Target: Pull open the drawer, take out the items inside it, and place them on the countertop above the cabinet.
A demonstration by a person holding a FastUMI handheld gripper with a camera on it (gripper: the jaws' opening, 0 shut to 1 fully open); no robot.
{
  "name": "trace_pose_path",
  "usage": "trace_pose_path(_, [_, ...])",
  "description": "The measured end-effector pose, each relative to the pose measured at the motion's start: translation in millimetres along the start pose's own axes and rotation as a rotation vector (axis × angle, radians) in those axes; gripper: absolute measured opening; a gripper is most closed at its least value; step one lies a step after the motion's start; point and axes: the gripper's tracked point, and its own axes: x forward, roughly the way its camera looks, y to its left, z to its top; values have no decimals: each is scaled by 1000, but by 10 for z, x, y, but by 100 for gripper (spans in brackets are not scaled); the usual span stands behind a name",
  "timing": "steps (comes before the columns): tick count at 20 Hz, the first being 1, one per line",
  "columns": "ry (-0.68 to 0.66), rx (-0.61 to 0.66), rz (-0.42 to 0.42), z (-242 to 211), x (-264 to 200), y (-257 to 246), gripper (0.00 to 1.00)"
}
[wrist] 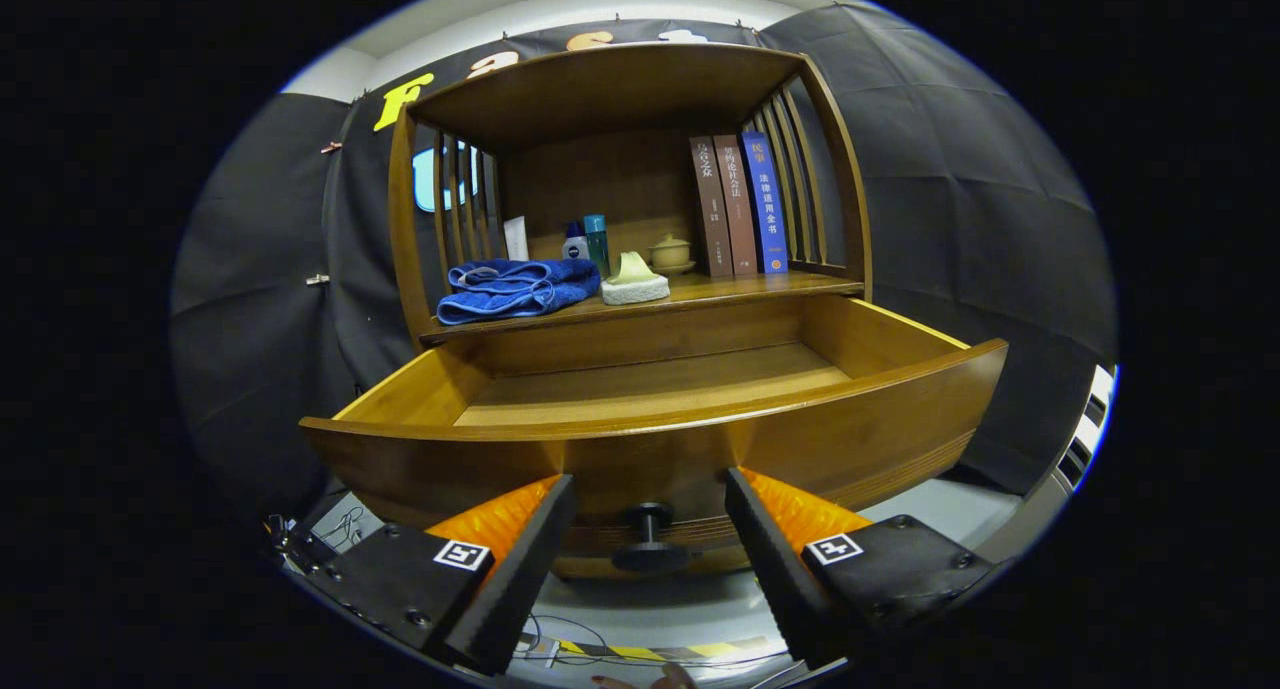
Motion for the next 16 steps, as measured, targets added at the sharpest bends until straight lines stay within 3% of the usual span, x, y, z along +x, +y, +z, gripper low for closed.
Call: trace_pose_path(16, [-30, 28, 6, 395, 1398, 41, 99])
